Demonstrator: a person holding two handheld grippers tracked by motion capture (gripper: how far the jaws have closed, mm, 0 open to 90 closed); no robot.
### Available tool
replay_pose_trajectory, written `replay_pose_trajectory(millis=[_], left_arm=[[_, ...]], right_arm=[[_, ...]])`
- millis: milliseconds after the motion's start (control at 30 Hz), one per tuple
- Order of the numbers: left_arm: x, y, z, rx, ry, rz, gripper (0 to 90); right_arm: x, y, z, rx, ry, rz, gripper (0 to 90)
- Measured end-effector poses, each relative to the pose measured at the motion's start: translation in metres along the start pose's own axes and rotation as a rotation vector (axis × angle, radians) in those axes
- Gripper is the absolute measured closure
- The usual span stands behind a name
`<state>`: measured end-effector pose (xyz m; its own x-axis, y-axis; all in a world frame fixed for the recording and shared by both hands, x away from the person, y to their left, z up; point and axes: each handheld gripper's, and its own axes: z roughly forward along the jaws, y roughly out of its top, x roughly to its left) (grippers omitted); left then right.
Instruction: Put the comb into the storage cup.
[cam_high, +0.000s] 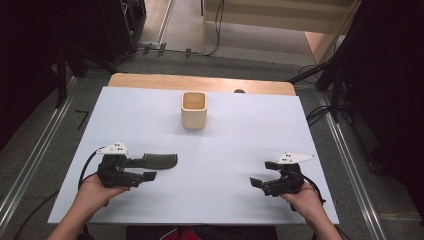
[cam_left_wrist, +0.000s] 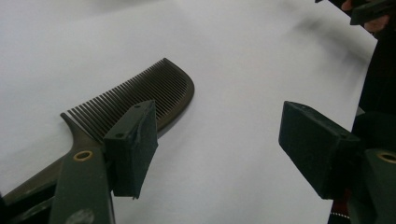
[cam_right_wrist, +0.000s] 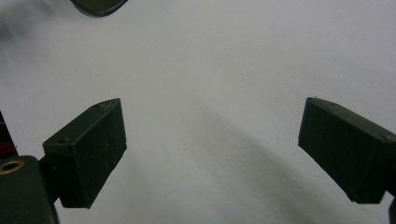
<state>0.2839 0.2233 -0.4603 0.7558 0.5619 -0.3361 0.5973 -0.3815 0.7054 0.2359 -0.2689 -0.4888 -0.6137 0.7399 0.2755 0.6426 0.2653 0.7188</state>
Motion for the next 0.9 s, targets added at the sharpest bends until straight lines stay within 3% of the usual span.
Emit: replay_pose_trajectory(millis=[233,900], left_arm=[[0.005,0.003,-0.004,-0.03,0.047,-0.041,25.0],[0.024,0.013,-0.019,-0.03,0.146,-0.114,28.8]], right_arm=[[0.0,0.0,0.0,0.0,-0.002,0.0,6.1],[0.0,0.001,0.001,0.002,-0.002,-0.002,6.1]])
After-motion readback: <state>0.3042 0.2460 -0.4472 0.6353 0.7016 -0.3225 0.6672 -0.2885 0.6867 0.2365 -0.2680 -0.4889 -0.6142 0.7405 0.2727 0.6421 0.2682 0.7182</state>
